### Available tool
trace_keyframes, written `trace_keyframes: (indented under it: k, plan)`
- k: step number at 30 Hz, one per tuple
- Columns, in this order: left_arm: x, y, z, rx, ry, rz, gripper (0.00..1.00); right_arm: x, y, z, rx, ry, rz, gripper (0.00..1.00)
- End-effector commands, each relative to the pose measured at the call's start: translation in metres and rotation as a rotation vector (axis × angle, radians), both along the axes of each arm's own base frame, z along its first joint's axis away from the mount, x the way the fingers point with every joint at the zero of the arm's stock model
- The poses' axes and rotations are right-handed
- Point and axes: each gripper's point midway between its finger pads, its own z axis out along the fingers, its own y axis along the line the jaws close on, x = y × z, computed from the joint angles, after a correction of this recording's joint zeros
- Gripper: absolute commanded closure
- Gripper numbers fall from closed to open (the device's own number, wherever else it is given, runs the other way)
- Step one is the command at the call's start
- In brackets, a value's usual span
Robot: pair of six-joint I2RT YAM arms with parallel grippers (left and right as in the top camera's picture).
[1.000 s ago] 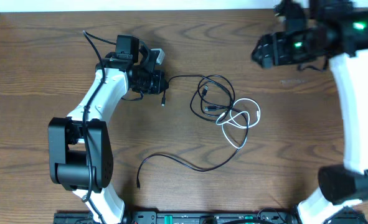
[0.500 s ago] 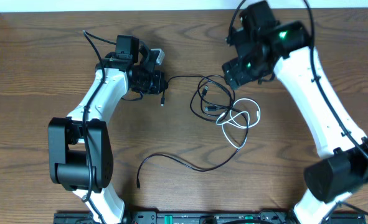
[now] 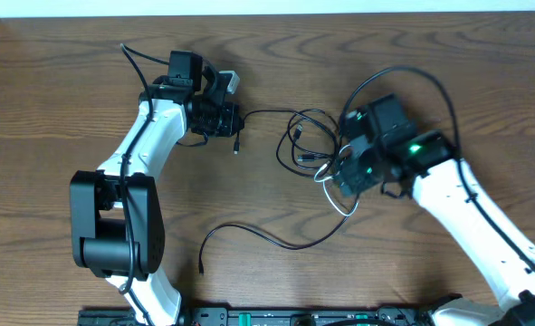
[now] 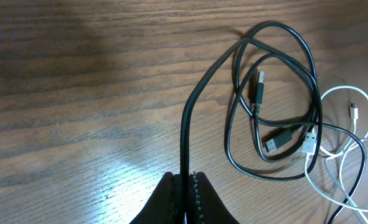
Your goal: Untangle cables
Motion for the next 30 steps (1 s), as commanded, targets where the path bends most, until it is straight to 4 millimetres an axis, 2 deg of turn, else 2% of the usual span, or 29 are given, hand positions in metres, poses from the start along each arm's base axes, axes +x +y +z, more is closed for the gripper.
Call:
trace_keyframes:
  k: [1,8,13,16,21,30]
  plan:
    - [-0.001,-0.001,0.004,0.011,-0.021,-0.017,0.92,-0.022,0.02,-0.012,0.042,0.049,0.064,0.21]
    - [-0.002,-0.001,0.004,0.011,-0.02,-0.017,0.92,-0.048,0.024,-0.041,0.014,0.102,0.112,0.26]
    - [-0.002,-0.001,0.004,0.011,-0.019,-0.017,0.92,-0.056,0.019,-0.052,0.0,0.127,0.111,0.28]
    - [-0.002,-0.001,0.004,0.011,-0.019,-0.017,0.92,-0.057,0.019,-0.056,0.002,0.124,0.111,0.31]
    - [-0.003,-0.001,0.004,0.011,-0.012,-0.017,0.92,-0.051,0.022,-0.061,0.018,0.094,0.111,0.28]
    - [-0.008,0.0,0.002,0.013,0.009,-0.017,0.92,-0.041,0.031,-0.087,0.032,0.088,0.114,0.3]
